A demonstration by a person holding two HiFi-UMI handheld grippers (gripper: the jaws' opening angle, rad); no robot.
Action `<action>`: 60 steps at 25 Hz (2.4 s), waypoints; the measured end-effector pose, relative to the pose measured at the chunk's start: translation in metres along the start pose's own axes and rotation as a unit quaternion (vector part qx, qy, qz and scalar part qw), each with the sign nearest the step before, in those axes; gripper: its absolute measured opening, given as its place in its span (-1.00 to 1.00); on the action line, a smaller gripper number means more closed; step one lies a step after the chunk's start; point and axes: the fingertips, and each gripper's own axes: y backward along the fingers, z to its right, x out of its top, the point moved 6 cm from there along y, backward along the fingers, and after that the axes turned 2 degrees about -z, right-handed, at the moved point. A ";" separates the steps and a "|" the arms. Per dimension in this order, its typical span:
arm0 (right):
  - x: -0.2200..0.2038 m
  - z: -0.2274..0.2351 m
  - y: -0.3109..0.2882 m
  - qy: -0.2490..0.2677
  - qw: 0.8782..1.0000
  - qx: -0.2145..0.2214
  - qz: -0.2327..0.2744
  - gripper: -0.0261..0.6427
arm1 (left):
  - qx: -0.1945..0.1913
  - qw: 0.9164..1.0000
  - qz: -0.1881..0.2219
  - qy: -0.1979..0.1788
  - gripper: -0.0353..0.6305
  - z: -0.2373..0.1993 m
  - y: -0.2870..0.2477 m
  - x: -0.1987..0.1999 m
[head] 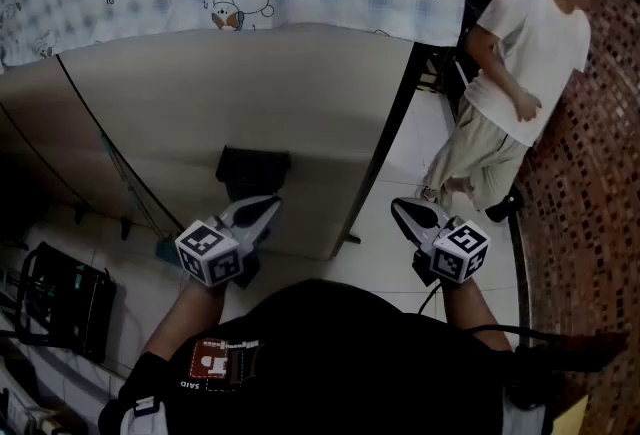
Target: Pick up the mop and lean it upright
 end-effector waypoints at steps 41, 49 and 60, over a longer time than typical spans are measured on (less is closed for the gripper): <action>-0.010 -0.079 0.019 -0.035 0.989 0.145 0.004 -0.88 | 0.098 0.991 -0.091 0.011 -0.89 0.097 0.072 -0.006; -0.009 -0.082 -0.053 -0.033 0.985 0.166 -0.010 -0.88 | 0.094 0.991 -0.092 0.023 -0.89 0.036 0.072 -0.002; 0.006 -0.166 -0.176 -0.103 0.994 0.042 -0.018 -0.88 | -0.031 0.988 -0.149 0.018 -0.89 -0.111 0.155 0.025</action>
